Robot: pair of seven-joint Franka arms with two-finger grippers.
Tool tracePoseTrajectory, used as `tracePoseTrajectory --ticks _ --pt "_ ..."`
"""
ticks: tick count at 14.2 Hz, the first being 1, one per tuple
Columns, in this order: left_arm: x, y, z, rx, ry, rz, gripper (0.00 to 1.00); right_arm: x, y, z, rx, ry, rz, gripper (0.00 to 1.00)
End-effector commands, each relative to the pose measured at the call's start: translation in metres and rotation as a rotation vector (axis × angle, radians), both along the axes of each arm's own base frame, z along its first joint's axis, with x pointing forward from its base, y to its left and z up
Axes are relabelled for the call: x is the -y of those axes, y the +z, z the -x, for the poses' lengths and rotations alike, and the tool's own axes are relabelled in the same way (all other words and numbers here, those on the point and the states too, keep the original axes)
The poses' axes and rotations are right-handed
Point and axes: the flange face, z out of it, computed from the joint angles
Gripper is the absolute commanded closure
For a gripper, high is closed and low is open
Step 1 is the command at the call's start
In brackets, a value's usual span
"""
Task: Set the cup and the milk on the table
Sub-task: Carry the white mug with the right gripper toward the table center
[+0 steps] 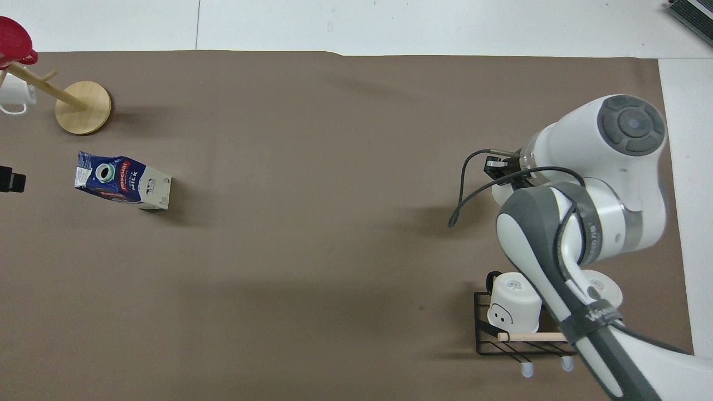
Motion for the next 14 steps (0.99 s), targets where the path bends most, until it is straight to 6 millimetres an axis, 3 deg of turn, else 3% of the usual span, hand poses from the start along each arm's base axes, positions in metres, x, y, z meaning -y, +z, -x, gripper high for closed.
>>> tracePoseTrajectory --ticks 1,7,10,12,14 --pt "0.002 0.000 0.008 -0.009 0.003 -0.006 0.00 -0.054 0.000 0.014 -0.013 -0.042 0.006 1.00" --pt "0.002 0.000 0.008 -0.008 0.003 -0.006 0.00 -0.139 -0.011 0.027 0.011 -0.074 -0.017 1.00" --pt "0.002 0.000 0.008 -0.008 0.003 -0.006 0.00 -0.153 -0.017 0.028 0.027 -0.061 -0.031 1.00" --pt "0.002 -0.001 0.008 -0.011 0.003 -0.006 0.00 -0.182 -0.035 0.038 0.022 -0.051 -0.026 1.00" --pt "0.002 -0.001 0.009 -0.011 0.003 -0.006 0.00 -0.196 -0.049 0.039 0.034 -0.068 -0.032 1.00"
